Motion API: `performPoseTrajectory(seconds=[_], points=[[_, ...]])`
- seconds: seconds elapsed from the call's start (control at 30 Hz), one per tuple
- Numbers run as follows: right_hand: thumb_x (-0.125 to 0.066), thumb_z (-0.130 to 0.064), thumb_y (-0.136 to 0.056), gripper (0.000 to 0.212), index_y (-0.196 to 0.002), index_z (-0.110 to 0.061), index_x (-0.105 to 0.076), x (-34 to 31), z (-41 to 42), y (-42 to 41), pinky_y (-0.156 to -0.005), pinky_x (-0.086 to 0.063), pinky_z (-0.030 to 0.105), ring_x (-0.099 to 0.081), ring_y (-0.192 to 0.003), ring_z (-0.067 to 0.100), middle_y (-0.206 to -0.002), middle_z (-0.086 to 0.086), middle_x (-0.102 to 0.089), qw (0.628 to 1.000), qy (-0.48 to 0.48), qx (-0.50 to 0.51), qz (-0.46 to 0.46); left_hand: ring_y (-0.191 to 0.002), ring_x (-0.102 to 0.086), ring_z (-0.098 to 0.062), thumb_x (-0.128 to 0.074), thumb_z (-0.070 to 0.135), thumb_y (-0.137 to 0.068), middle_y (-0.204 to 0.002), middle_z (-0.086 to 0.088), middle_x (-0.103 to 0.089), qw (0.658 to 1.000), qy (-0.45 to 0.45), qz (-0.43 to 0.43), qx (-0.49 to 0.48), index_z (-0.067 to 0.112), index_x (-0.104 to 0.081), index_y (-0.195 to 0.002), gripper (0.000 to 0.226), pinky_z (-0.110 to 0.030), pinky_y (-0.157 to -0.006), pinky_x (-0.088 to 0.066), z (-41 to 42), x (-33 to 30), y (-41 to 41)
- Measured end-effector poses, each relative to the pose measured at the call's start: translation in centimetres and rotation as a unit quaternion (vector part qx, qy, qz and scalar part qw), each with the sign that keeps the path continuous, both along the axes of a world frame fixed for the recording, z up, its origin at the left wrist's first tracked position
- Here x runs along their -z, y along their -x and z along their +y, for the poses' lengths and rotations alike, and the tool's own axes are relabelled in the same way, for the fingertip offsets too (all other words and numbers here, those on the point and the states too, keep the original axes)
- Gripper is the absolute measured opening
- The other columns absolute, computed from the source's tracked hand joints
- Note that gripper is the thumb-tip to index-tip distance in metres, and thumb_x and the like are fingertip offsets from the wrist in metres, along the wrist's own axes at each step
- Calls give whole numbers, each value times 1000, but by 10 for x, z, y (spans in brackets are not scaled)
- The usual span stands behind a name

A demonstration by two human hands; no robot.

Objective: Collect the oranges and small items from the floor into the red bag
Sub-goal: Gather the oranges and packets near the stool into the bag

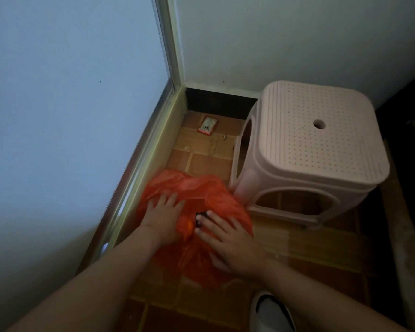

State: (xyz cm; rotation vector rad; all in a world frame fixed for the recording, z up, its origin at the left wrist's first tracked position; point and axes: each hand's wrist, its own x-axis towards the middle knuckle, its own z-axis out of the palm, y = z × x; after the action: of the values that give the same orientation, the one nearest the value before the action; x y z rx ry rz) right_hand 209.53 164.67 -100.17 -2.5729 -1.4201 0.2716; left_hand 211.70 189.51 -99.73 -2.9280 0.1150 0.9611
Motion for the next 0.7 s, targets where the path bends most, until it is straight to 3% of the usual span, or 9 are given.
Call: performPoseTrajectory(seconds=[0.13, 0.27, 0.43, 0.53, 0.7], points=[[-44, -40, -96, 66, -159, -22, -33, -9, 32, -46, -111, -35, 51, -14, -158, 28, -172, 5, -16, 999, 17, 1, -42, -157, -7, -32, -44, 54, -96, -170, -7, -9, 999, 28, -36, 17, 27, -27, -159, 71, -63, -121, -16, -12, -5, 3], [-47, -44, -99, 68, -160, -18, -32, 1, 51, -86, -115, -33, 53, -13, -158, 32, -171, 10, -18, 993, 114, 13, -33, -157, -3, -33, -31, 46, -104, -171, -7, -7, 996, -4, 12, 91, 27, -32, -158, 57, -68, -120, -9, -9, -2, 14], [-35, -50, -106, 73, -165, -13, -12, 19, 55, -107, -125, -16, 45, 0, -159, 31, -173, 11, 1, 963, 263, 53, 16, -157, 0, -38, -33, 41, -104, -171, -10, -7, 996, -72, 30, 32, 19, -22, -161, 62, -70, -119, -5, 10, -5, 17], [-44, -59, -99, 89, -165, -13, -4, 28, 56, -100, -127, -9, 45, 3, -159, 31, -172, 13, 7, 955, 289, 63, 33, -157, -1, -38, -40, 58, -99, -171, -12, -6, 994, -96, 48, 23, 15, -17, -163, 80, -67, -121, -5, 20, -6, 25], [-61, -40, -97, 95, -165, -14, 0, 37, 44, -87, -128, -8, 45, -1, -159, 30, -172, 12, 9, 959, 272, 74, 37, -156, -1, -41, -43, 58, -99, -170, -17, -6, 987, -135, 80, 25, 9, -14, -162, 85, -61, -123, -9, 18, -13, 29]])
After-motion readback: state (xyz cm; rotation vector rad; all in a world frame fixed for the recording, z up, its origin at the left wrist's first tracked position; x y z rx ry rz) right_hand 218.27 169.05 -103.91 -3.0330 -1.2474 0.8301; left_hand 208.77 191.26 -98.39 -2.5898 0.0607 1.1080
